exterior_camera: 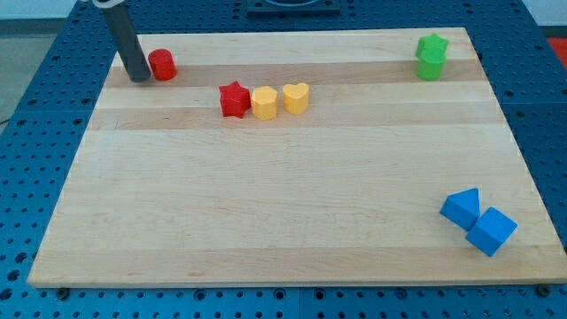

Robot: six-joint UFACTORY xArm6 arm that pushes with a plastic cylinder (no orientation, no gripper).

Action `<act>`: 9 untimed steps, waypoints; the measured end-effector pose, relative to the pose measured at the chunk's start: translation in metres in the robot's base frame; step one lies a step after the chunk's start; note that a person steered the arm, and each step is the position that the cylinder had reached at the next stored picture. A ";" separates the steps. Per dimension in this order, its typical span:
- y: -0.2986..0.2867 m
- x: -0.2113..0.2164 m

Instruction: Push the red circle left below the red star

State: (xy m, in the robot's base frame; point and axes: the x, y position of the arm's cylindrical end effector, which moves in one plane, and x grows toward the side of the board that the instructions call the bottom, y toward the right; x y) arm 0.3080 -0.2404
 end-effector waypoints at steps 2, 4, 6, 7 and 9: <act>-0.005 -0.020; -0.007 -0.059; 0.030 -0.065; 0.030 -0.063; 0.030 0.000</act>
State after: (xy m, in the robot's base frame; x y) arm 0.3076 -0.2107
